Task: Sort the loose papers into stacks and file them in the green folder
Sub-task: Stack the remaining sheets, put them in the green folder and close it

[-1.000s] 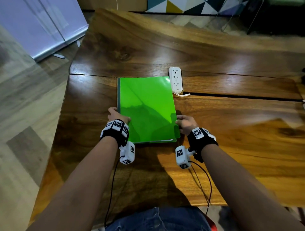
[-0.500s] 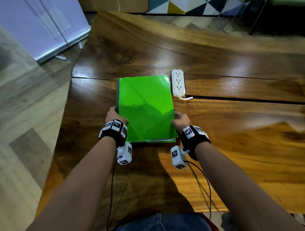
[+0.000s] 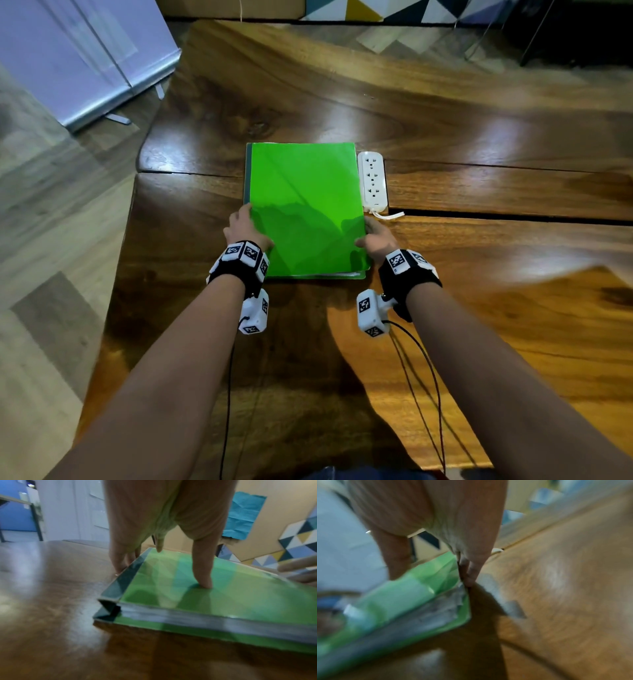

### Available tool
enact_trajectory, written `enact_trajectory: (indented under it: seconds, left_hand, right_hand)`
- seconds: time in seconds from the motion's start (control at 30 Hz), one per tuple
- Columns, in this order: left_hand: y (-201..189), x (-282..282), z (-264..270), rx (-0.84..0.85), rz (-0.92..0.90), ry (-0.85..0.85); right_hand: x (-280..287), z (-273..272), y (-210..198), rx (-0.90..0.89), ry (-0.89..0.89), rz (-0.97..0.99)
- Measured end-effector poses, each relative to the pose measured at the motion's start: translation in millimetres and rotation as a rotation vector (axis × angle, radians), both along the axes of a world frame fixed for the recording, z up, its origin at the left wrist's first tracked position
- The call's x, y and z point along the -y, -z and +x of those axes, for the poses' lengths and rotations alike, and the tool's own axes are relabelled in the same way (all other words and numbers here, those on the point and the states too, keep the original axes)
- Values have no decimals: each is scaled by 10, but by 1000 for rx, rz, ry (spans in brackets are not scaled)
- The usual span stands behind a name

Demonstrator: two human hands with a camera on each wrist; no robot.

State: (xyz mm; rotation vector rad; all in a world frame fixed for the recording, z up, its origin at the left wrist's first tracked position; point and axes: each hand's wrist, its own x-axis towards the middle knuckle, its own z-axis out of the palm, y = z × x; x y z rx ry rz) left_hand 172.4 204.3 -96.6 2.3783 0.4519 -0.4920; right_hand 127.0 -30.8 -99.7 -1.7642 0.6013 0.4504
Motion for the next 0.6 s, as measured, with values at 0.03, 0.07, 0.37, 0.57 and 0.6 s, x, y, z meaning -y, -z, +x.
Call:
enact_trajectory:
  seconds: [0.03,0.07,0.37,0.57,0.6]
  left_hand:
    - [-16,25,-5,-23,7,35]
    - [-23,45,-22,-46,15,71]
    - [-26,78,-141,-68,84,163]
    - [-28,60,-107,-83,100,207]
    - [-28,54,-92,-86,103,214]
  right_hand:
    - [11,-20,-17,1,-56,-37]
    - [26,-56,-28,5,-159,-113]
    - [-160,-417,23,68,-688,-790]
    - [-190,-426,35,38,-790,-857]
    - [-189,-416,33,36,-798,-862]
